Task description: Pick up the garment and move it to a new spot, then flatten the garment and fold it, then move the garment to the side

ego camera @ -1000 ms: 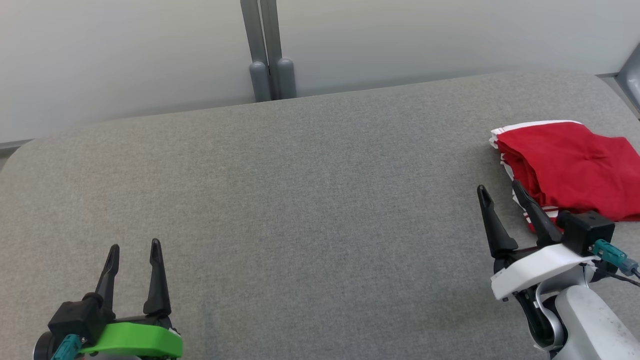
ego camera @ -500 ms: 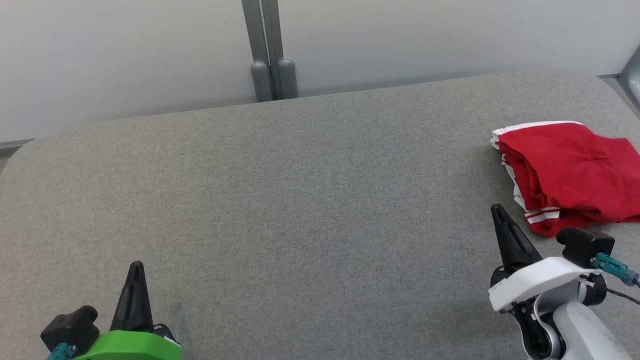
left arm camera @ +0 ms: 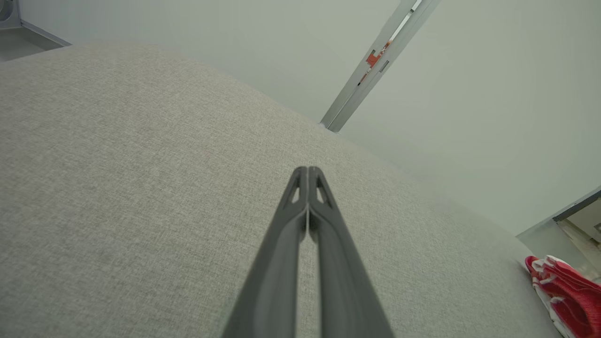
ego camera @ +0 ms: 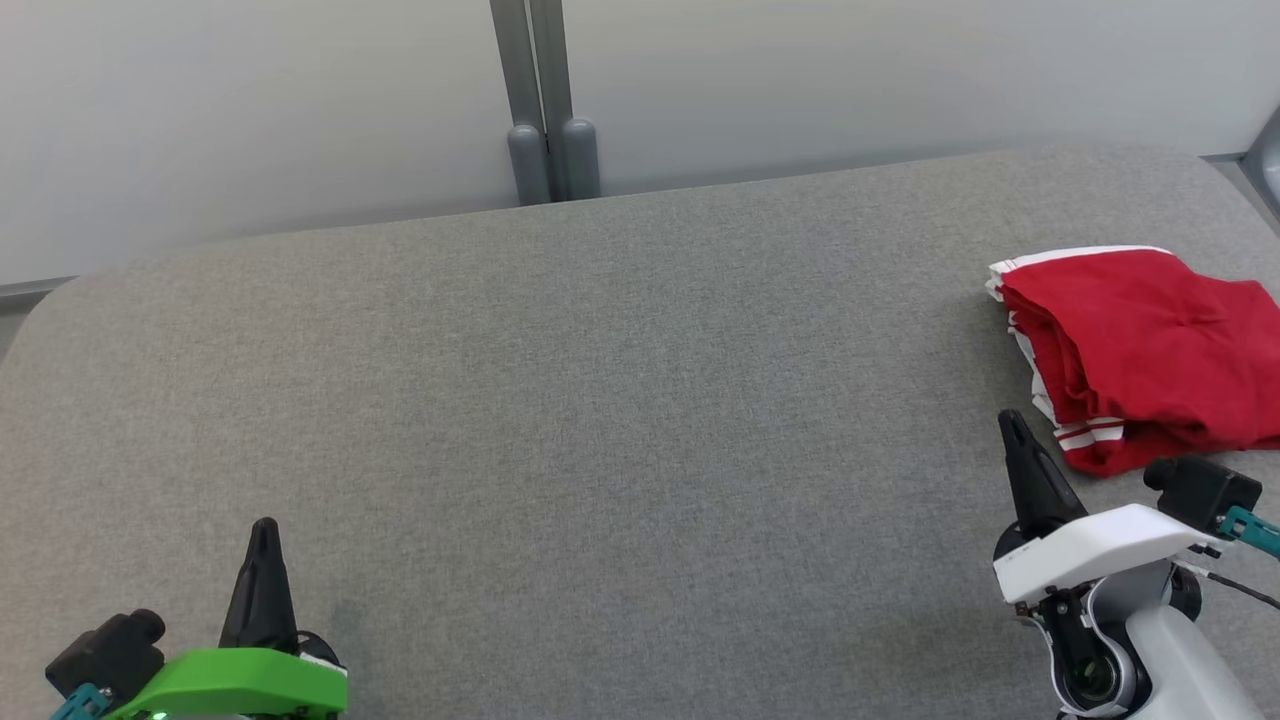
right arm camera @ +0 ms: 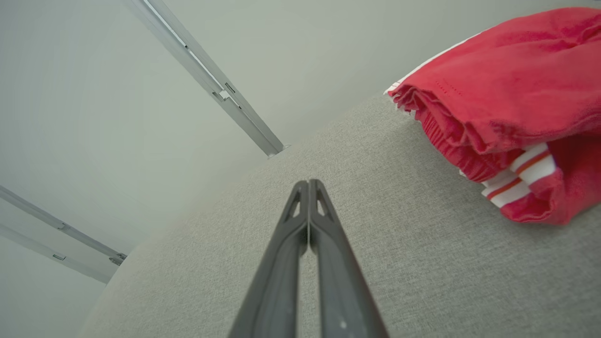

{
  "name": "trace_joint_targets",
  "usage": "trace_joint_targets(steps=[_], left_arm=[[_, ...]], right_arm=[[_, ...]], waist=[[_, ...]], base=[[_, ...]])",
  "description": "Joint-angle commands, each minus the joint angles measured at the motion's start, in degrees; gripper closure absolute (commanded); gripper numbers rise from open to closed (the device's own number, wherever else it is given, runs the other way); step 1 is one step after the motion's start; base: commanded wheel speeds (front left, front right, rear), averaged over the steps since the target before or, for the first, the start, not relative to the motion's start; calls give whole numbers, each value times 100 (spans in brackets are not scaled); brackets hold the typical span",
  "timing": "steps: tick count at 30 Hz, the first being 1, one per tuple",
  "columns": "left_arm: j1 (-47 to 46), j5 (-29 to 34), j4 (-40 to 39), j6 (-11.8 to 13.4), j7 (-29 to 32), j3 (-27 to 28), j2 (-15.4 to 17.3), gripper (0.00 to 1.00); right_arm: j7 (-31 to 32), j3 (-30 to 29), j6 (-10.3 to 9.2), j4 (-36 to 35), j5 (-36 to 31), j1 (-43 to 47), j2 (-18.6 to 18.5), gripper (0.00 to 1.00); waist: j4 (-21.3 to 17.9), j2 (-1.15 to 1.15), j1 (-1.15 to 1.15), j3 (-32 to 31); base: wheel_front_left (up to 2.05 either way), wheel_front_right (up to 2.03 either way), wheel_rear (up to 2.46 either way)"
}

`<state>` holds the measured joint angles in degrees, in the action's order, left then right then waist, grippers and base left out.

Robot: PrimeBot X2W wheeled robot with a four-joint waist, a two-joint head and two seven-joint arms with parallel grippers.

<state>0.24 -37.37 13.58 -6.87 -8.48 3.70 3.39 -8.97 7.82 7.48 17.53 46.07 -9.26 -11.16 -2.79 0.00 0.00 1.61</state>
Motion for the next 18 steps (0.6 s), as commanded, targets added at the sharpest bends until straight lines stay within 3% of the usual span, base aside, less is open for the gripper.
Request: trace_joint_targets(steps=[1,18], left_arm=[[-179,-228,-70,-21,48,36,26,100],[-306,-1506,-45,-33,397,98,10,100]], right_arm=[[54,-84,1,-108,175,-29,-2,100],[408,-404,1,-174,1263,51,190,100]], waist=[[4,0,0,-2],[50,0,0,-26]], base=[[0,0,0],[0,0,0]])
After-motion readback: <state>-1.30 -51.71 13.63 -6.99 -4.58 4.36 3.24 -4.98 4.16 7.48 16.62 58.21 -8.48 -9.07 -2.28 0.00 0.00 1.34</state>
